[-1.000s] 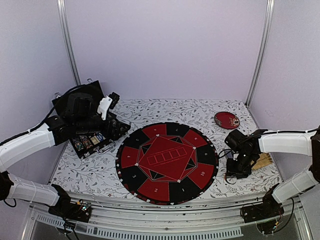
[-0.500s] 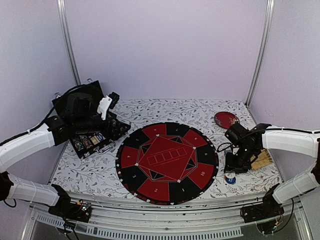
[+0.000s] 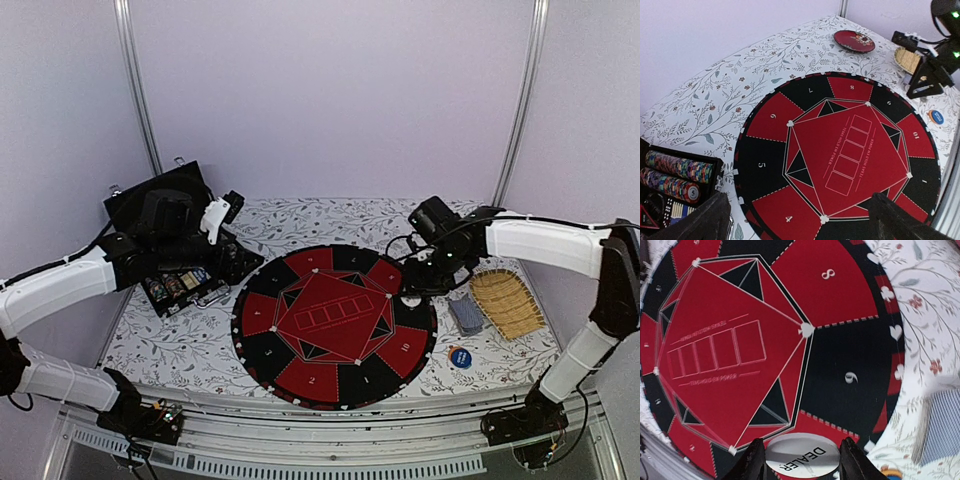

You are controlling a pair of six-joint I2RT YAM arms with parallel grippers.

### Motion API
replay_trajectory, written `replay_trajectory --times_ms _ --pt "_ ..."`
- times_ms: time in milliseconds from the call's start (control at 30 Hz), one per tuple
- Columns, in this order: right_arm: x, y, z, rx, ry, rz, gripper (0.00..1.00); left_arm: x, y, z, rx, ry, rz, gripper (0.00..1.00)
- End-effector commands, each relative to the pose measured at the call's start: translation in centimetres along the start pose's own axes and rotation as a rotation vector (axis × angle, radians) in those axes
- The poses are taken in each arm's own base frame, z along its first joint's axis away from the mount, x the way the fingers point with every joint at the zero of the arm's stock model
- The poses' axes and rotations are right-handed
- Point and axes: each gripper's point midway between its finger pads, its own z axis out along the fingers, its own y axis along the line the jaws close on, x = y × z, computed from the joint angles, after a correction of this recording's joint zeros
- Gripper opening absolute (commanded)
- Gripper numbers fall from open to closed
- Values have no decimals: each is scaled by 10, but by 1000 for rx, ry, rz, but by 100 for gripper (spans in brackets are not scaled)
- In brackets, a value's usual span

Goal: Distribute texas hold em gaming equipment
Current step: Place the dealer button at position 10.

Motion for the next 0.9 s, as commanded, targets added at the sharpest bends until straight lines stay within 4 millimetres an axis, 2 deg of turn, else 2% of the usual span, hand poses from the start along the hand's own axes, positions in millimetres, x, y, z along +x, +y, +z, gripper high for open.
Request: replay_trajectory --times_ms 0,33,100,233,367,667,867 --pt "-21 3 37 68 19 -130 33 6 -1 4 -5 12 24 98" --pt "-19 0 52 94 55 -144 33 6 -1 3 -7 11 26 98" --pt "-18 -3 70 124 102 -162 32 7 0 3 -15 11 29 98" --pt "-13 3 86 95 140 -170 32 7 1 3 -20 11 32 98" --pt "0 4 86 72 171 -158 30 9 1 4 -22 15 34 98" --pt "77 -9 75 110 327 -132 28 10 3 3 -31 17 40 98" --pt "106 -2 71 124 385 -156 27 12 3 6 -30 27 38 98"
